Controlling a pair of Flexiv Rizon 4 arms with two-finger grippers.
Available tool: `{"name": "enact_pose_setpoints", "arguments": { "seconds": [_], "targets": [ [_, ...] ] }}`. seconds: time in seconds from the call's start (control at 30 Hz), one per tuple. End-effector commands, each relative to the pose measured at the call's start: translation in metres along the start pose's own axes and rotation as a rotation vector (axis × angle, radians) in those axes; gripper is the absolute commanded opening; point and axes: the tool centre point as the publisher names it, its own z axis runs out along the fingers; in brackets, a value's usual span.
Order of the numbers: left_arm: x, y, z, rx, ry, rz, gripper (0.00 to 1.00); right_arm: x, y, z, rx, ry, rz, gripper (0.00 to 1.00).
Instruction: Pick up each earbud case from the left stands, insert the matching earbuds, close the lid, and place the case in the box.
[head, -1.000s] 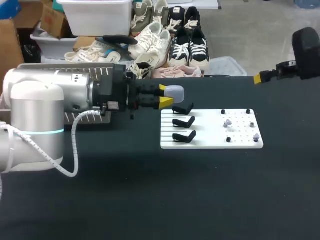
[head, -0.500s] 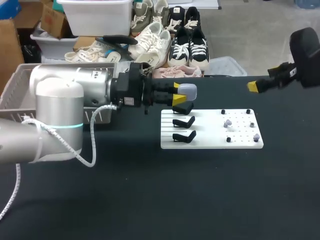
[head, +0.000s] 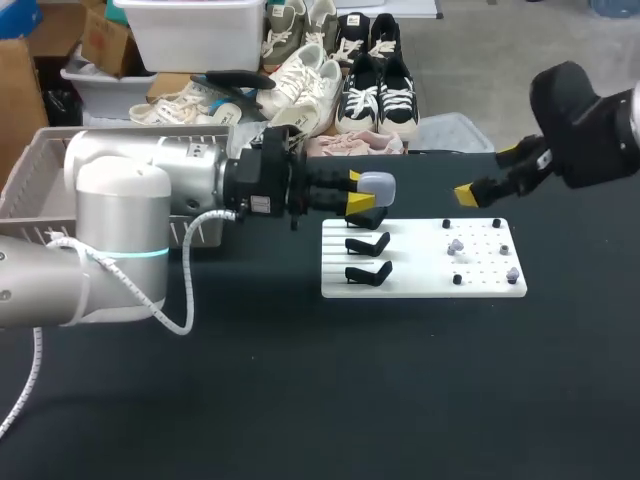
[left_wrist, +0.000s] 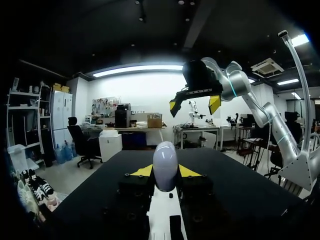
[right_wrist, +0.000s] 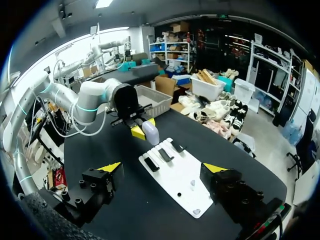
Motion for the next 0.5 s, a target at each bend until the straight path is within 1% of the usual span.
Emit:
{"name": "enact_pose_setpoints", "arguments": {
  "seconds": [0.03, 0.2, 0.5],
  "targets": [
    [0.002, -0.010, 0.002, -0.022, -0.005, -0.004, 0.00, -0.007, 0.007, 0.017, 0.130, 0.023, 0.009, 1.00],
    [0.004, -0.013, 0.006, -0.013, -0.005, -0.010, 0.00, -0.009, 0.009, 0.030, 0.140, 0.049, 0.018, 1.00],
    [0.005, -0.012, 0.006, -0.024, -0.006, 0.008, 0.00, -0.007, 0.015, 0.053, 0.177, 0.130, -0.030, 1.00]
  ]
}}
